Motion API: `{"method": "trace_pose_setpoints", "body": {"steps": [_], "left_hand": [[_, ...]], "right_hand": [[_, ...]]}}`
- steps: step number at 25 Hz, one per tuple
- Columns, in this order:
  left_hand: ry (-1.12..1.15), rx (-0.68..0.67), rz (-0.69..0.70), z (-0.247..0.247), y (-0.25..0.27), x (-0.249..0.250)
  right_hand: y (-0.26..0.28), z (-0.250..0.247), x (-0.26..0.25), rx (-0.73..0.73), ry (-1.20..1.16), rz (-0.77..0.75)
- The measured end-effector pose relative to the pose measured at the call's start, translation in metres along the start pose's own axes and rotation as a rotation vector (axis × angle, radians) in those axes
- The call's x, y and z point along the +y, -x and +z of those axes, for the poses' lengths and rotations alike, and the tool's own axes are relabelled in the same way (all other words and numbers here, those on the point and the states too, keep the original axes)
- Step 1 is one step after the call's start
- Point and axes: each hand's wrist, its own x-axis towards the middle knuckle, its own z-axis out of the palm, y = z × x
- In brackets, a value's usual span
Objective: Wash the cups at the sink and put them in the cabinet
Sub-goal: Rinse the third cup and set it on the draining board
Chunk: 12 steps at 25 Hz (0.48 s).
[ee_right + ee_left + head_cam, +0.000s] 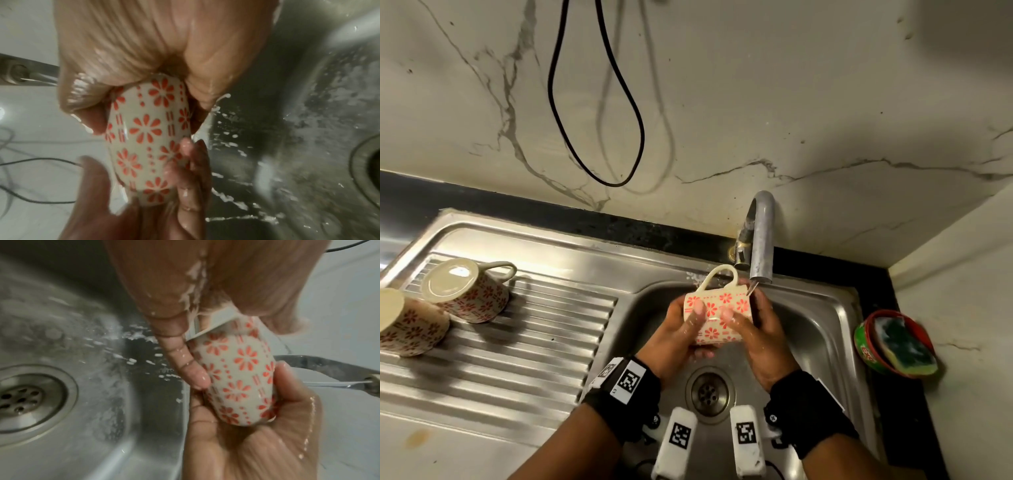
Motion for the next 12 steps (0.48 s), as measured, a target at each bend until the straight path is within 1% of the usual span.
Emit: {"method": "trace_pose_setpoints", "body": {"steps": [1, 2, 3, 5, 6, 7, 8, 9, 10, 11, 12], "left_hand": [[0.013, 0.012, -0.051, 0.005, -0.002, 0.002], [-0.002, 0.013, -0.059, 0.008, -0.002, 0.004], [-0.047, 0.010, -0.035, 0.009, -0.002, 0.004], [-0.169, -0.053, 0.062, 0.008, 0.000, 0.004], [-0.199, -0.091, 0.091, 0.008, 0.002, 0.004], [-0.182, -0.118, 0.100, 0.008, 0.004, 0.002], [-0.140, -0.119, 0.083, 0.009, 0.002, 0.000], [-0.081, -0.089, 0.023, 0.013, 0.000, 0.000], [-0.036, -0.032, -0.061, 0.017, -0.003, 0.001], [-0.010, 0.013, -0.118, 0.022, -0.005, 0.003], [0.002, 0.030, -0.111, 0.023, -0.007, 0.004]], "right_hand": [[0.002, -0.003, 0.001, -0.025, -0.009, -0.014], [0.003, -0.004, 0.001, -0.042, -0.033, 0.006], [0.005, -0.005, 0.000, -0.041, -0.072, 0.059], [0.007, -0.007, -0.005, 0.000, -0.113, 0.225], [0.007, -0.008, -0.009, 0.025, -0.095, 0.281], [0.006, -0.010, -0.009, 0.049, -0.067, 0.298], [0.004, -0.011, -0.009, 0.071, -0.049, 0.270], [0.003, -0.013, -0.006, 0.093, -0.043, 0.205], [0.002, -0.015, -0.004, 0.107, -0.056, 0.143], [0.002, -0.016, -0.002, 0.121, -0.064, 0.113], [0.002, -0.015, -0.003, 0.114, -0.082, 0.120]]}}
